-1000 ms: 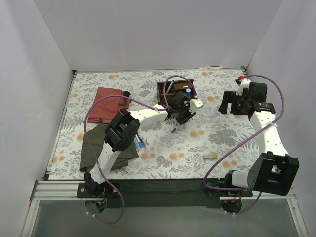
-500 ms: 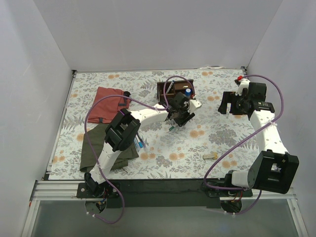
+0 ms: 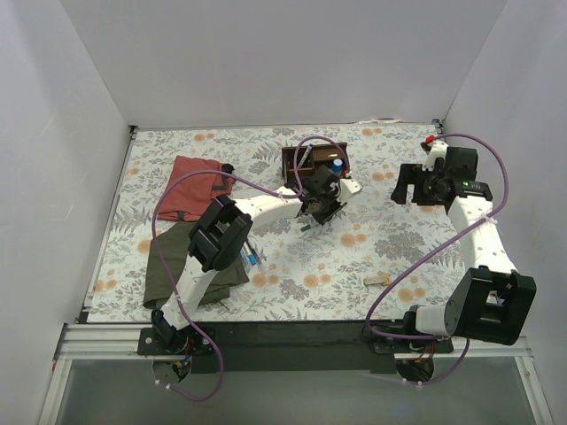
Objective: Sort the stationery into containers
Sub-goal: Pick up the pen from the center of the board.
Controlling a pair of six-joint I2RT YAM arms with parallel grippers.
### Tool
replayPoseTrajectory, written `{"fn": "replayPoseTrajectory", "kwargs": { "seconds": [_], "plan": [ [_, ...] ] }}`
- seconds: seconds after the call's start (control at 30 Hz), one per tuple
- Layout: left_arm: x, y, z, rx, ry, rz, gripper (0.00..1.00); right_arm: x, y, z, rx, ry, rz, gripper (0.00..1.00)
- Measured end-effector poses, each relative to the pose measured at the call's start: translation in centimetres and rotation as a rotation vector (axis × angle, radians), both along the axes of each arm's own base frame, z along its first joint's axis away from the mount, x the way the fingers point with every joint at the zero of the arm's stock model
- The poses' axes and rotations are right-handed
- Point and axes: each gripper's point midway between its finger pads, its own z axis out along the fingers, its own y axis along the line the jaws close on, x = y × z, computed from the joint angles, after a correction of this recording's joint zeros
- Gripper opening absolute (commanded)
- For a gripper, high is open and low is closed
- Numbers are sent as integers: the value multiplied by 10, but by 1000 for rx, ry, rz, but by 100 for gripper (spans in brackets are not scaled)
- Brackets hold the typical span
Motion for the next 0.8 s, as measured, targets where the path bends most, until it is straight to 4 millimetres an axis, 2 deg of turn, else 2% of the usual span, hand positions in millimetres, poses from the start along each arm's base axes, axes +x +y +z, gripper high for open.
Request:
{"fn": "replayPoseTrajectory", "kwargs": {
  "seconds": [0.03,0.23,0.37,0.5,0.6,0.7,0.8],
  "plan": [
    [1,0,0,-1,-3,-1,0,0,0,0,0,0,-1,91],
    [-4,-1,5,11,24,-18,0,3,-2,3,-2,-6,-3,91],
    [-8,-8,31,-13,60,-52,0,4,-3,4,-2,-10,-8,91],
    [-6,-21,86,-108,61,-82,0,4,-5,5,-3,-10,-14,90],
    [-2,-17,133,-202,45,-65,0,4,-6,4,0,-8,-22,89],
    [8,8,188,-338,-11,-12,0,4,-5,5,6,-5,-32,87],
    [23,56,242,-508,-149,69,0,4,-5,5,18,-3,-43,86]
  ]
}}
